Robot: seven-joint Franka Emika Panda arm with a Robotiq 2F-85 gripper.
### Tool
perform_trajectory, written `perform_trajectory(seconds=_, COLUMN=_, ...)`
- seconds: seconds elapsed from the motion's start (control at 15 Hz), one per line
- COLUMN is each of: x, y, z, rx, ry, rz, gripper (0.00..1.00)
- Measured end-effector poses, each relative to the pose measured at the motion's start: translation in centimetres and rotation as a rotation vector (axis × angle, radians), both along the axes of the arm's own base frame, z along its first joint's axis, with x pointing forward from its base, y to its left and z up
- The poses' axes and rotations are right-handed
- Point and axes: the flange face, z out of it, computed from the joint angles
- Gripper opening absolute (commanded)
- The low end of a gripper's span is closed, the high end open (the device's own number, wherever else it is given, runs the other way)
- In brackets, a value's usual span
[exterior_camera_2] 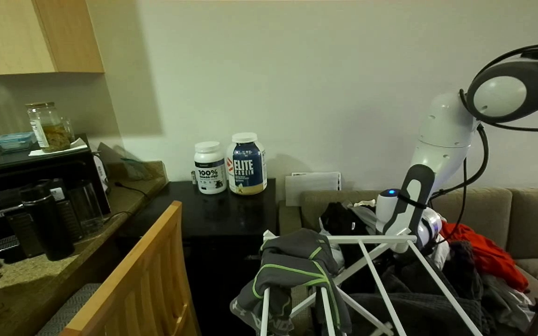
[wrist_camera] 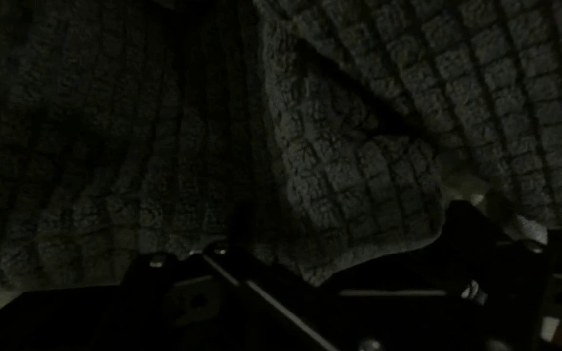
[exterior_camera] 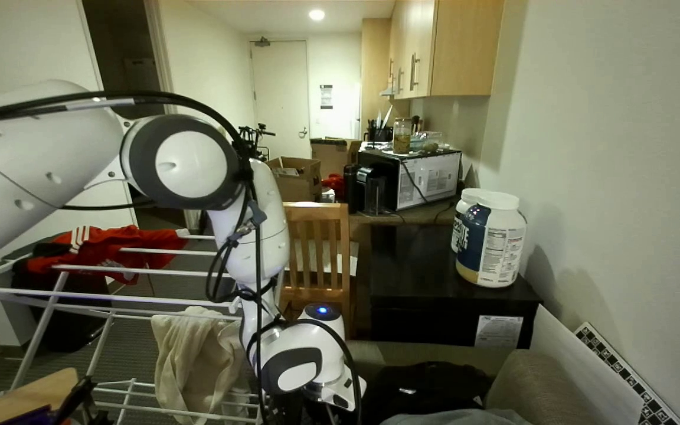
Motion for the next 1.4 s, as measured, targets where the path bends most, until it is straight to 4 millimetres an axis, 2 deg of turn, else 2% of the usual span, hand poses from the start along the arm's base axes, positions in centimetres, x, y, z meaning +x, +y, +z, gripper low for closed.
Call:
perform_trajectory(seconds=0.13, x=0.4, y=0.2, z=-0.9, rx=-0.012, ry=-0.003, rz=-0.018, gripper=0.67)
perform_trajectory(seconds=0.4, x=0.9, y=0.4, z=-2.0, rx=-0.031, ry=-0.005, rz=-0.036, gripper=0.39)
perform_trajectory(seconds=0.8, x=1.0, y=0.2, z=-2.6, rx=-0.046, ry=0.017, rz=-0.064, gripper=0.03)
perform_trajectory(seconds=0.93, x=0.8, y=0.2, z=-2.7, rx=-0.046, ry=0.039, rz=-0.071, gripper=0.0)
perform_trajectory(seconds=1.2, x=0.7, y=0.2, z=-2.8, rx=-0.039, ry=0.097, rz=-0.074, gripper=0.03)
perform_trajectory(seconds=1.4, x=1.6, y=-1.3, z=-1.0, rx=-0.03, ry=0.13, rz=-0.066, gripper=0.03)
